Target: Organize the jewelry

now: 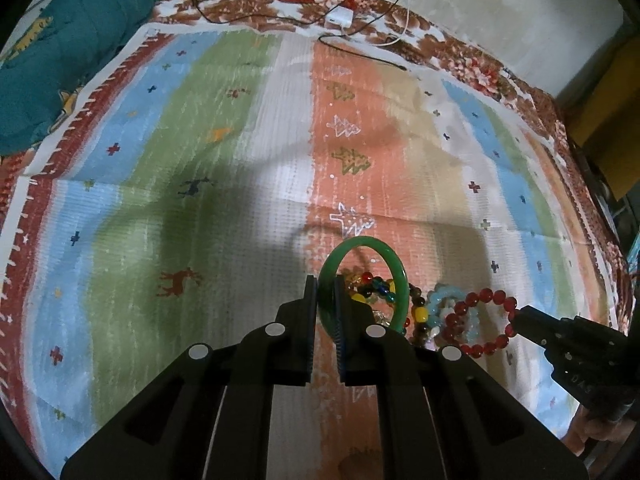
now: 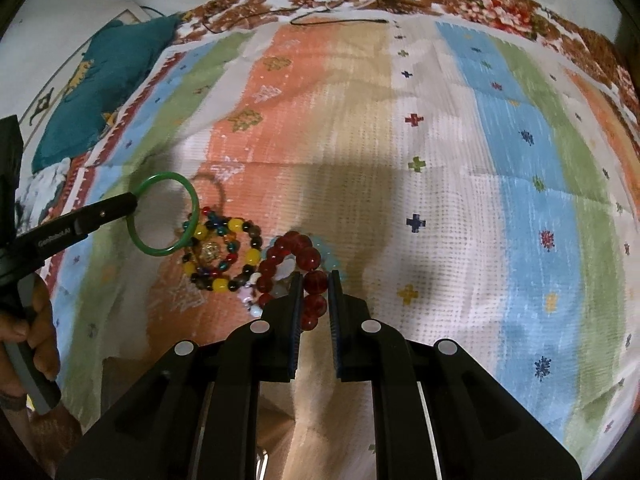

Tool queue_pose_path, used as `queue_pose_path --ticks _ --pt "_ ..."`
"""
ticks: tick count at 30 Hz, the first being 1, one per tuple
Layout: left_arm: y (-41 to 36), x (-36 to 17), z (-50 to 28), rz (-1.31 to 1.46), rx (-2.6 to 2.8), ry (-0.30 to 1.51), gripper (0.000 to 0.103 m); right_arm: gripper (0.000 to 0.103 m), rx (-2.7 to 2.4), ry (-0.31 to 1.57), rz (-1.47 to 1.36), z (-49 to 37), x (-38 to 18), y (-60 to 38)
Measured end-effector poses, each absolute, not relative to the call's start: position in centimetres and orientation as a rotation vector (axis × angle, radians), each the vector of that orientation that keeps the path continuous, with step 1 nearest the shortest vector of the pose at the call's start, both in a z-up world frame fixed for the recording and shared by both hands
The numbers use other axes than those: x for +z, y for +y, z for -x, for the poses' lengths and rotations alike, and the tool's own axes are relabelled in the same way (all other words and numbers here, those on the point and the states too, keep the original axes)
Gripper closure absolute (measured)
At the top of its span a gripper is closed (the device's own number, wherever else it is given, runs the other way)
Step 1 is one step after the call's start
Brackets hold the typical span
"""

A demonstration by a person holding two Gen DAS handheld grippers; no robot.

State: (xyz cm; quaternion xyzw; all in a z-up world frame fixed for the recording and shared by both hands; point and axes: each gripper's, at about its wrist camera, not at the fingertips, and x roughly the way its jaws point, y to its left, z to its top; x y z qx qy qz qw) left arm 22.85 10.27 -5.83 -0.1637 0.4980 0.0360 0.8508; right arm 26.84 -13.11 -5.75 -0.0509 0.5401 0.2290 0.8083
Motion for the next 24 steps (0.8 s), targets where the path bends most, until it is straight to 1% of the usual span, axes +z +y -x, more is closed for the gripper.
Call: queue_pose_path --ticks 5,6,14,24 --pt "10.1 -5.1 -22.0 0.352 0.077 1.036 0.096 0.091 0.508 1.130 0.106 -25.8 -4.6 -13.0" --pt "10.1 -4.9 -21.8 0.354 0.077 1.032 0.095 0.102 0.513 1.122 0.106 -25.6 -4.3 -13.0" --pt "9.3 -3.3 -19.8 0.353 0.069 0.998 0.095 0.102 0.535 1.087 0.081 -24.1 -2.4 -13.5" --pt "9.2 -3.3 -19.4 0.350 0.076 1.002 0.095 0.102 0.493 1.179 0.065 -24.6 -4.9 -14.1"
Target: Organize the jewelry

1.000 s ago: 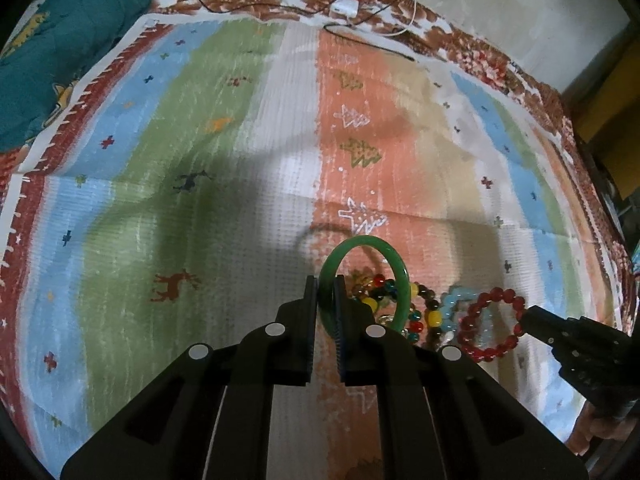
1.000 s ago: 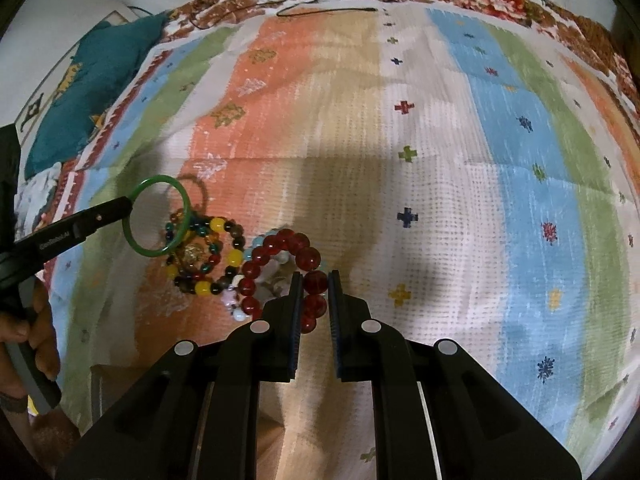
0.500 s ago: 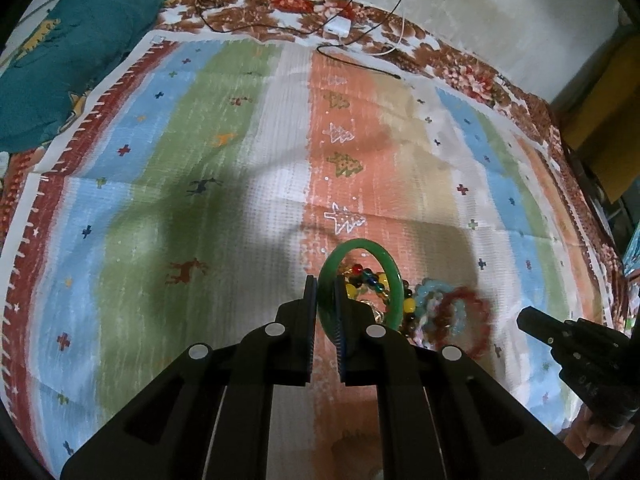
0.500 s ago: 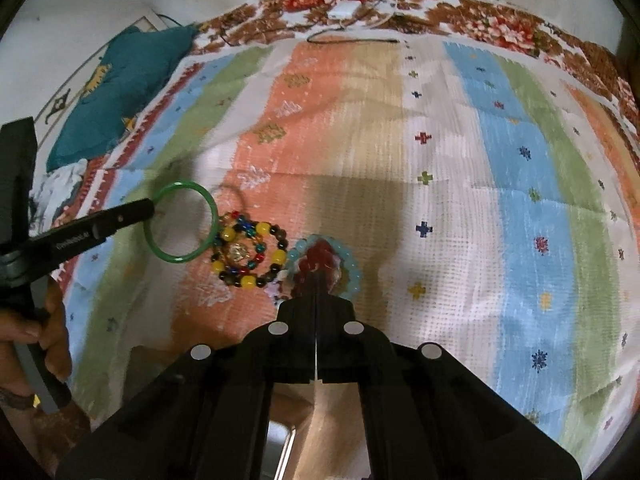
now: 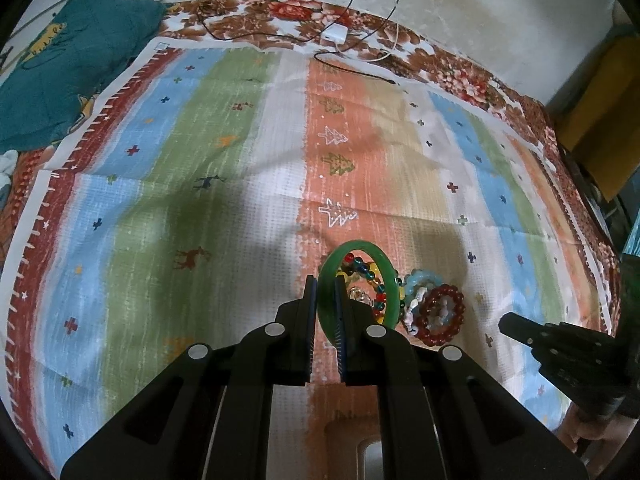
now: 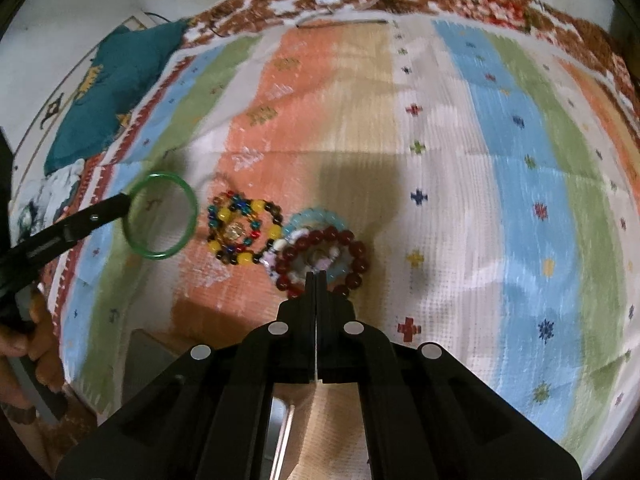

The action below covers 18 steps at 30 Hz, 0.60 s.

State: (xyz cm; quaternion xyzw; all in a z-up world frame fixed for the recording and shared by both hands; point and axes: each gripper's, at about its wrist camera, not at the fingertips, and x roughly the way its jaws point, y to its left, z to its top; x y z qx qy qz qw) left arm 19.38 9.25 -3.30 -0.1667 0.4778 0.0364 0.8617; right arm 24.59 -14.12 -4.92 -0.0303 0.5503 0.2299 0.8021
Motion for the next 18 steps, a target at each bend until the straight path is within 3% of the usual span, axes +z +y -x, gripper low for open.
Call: queue_pose_path --ticks 8,10,11,12,18 --pt "9.6 -3.9 -19.8 0.349 0.074 1.022 0.095 0.101 0.467 1.225 0.075 -25.9 -6.7 -13.9" --pt "9.8 -4.0 -20.0 0.353 0.069 1.025 0.095 0.092 0.459 1.233 0.078 -26.2 -7.2 -13.9" --pt "9.8 -4.0 -20.0 0.356 0.066 1.023 0.097 0.074 0.456 1.236 0.079 -26.5 -7.4 -13.8" --pt "9.8 -4.0 -20.0 0.357 0.064 1.022 0.102 0.066 0.454 1.237 0.080 -26.7 -7.6 -13.8" --pt "9.9 -3.9 -20.3 0.355 0.053 1.016 0.102 0.066 0.441 1.244 0.109 -27.7 -8.6 -13.3"
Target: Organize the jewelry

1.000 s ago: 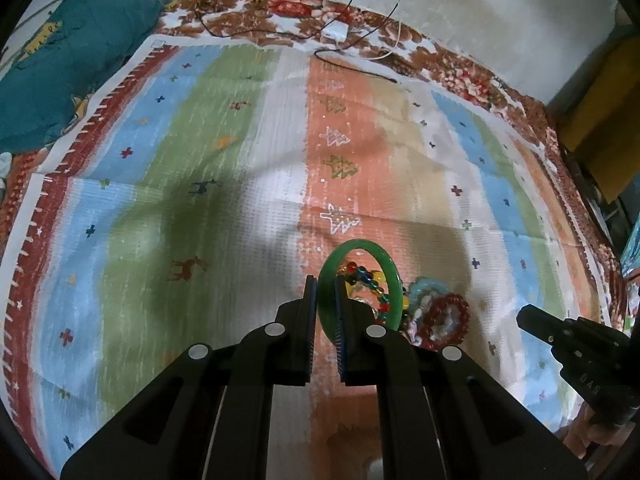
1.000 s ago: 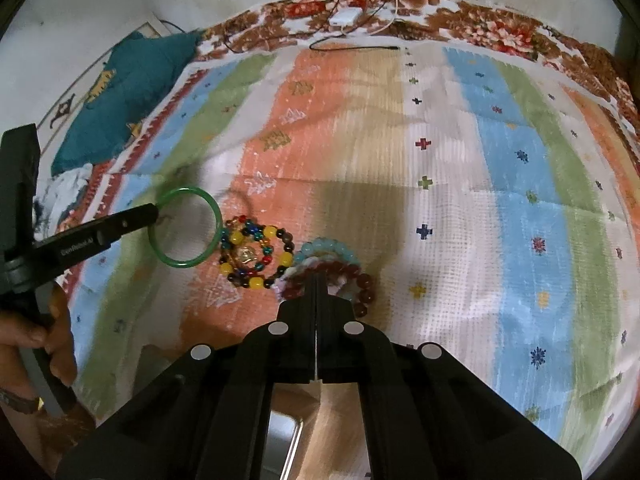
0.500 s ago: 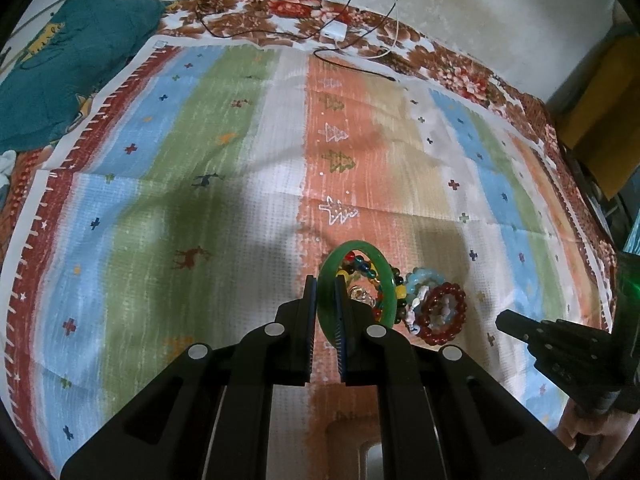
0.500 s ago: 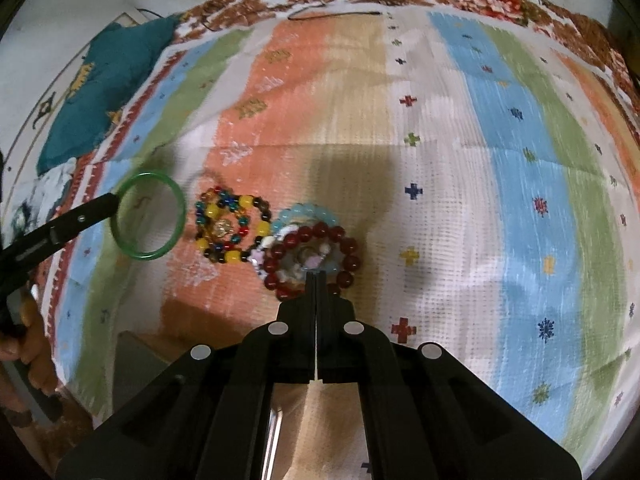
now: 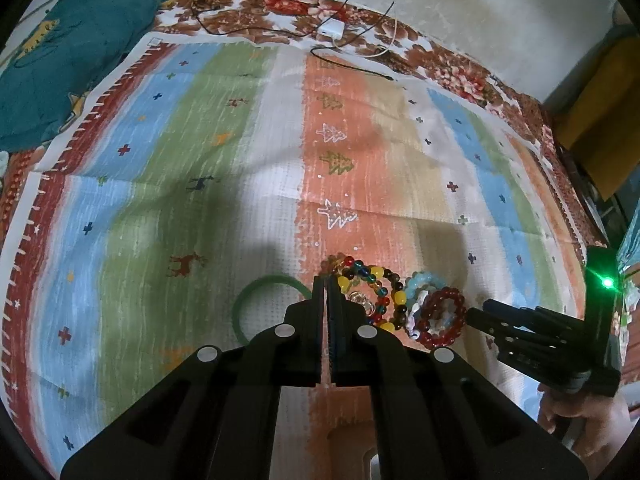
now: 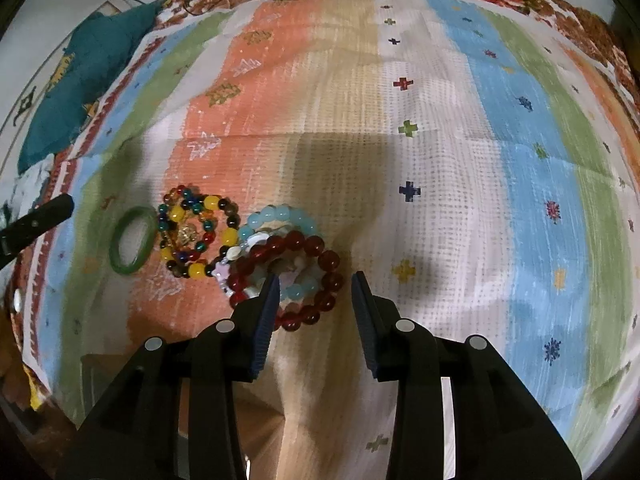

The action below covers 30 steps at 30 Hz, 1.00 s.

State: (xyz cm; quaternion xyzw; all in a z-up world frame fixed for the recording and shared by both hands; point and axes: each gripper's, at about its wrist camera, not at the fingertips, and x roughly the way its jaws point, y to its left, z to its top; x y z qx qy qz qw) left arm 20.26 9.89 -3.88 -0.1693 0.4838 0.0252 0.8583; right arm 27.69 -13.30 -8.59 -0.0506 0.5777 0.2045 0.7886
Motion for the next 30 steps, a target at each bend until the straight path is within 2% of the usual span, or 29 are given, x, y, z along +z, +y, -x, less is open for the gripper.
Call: queue_pose_path --ticks 14,16,19,20,21,24,26,30 --pt "12.6 -8.3 -21.9 0.345 0.138 1.153 0.099 0.066 0.428 1.278 0.149 -28.7 -10.5 -12.5" --pt "12.9 -9.0 -22.0 0.343 0.147 1.177 0.093 0.066 0.430 1.279 0.145 -28.9 -10.6 -12.5" --pt "13.0 -9.7 -22.1 0.325 0.152 1.200 0.089 0.066 0.435 1.275 0.147 -28.9 -10.7 -12.4" --pt "12.9 -9.9 -22.2 0.312 0.157 1.209 0.088 0.071 0.436 1.275 0.146 -29.0 -10.7 -12.3" --pt "12.9 -10.1 -22.2 0.306 0.160 1.212 0.087 0.081 0.435 1.281 0.150 -29.1 -10.9 -12.3" --pt "12.9 -10.5 -22.3 0.289 0.169 1.225 0.080 0.081 0.438 1.290 0.147 -29.3 -11.3 -12.4" --pt "13.0 -11.1 -22.5 0.284 0.167 1.243 0.080 0.081 0.441 1.291 0.142 -29.4 -11.4 -12.4" --pt "13.1 -12.0 -22.6 0.259 0.177 1.252 0.087 0.088 0.452 1.293 0.126 -29.4 -11.6 -12.4"
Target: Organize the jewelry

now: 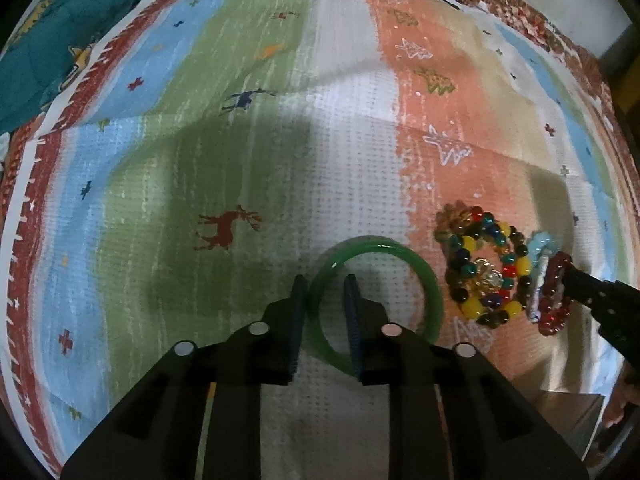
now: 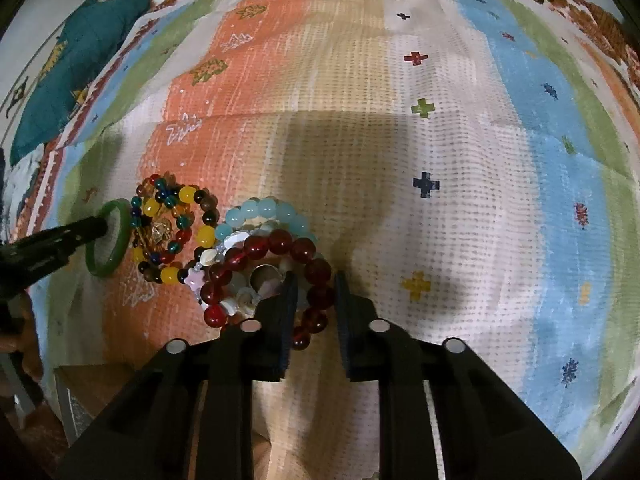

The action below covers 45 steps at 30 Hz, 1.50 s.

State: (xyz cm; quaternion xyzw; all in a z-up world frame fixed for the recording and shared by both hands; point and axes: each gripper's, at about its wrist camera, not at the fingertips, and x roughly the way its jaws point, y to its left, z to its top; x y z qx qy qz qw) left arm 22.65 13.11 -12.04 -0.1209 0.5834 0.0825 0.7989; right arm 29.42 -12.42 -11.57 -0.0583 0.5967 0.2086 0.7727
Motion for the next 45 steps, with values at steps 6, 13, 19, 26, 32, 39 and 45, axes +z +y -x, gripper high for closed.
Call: queue_pose_path --ticks 6,13,19,26,32,39,45 --pt "13.0 -12.4 -23.0 0.233 0.185 1.242 0.096 0.089 0.462 1.287 0.140 -29.2 -11.4 -12.4" --pt "13.4 -11.2 -22.4 0.282 0.181 1.219 0.097 0.089 0.459 1.266 0.143 -28.7 -10.4 -12.9" --pt "12.8 -8.7 -21.1 0.310 0.150 1.161 0.096 0.089 0.477 1.215 0.128 -27.7 -8.2 -13.0" --pt "11.1 -6.1 -19.8 0.313 0.115 1.097 0.096 0.089 0.513 1.153 0.136 -25.8 -5.5 -12.6" --pt "9.9 -4.6 -18.4 0.318 0.086 1.059 0.096 0.089 0.527 1.103 0.146 -24.1 -3.5 -12.5" --pt "8.6 -2.6 -16.7 0.327 0.047 1.009 0.096 0.089 0.543 1.068 0.129 -23.0 -1.8 -13.0" --pt "7.6 -1.4 -15.2 0.325 0.017 0.976 0.096 0.089 0.573 1.024 0.129 -21.3 0.1 -12.9"
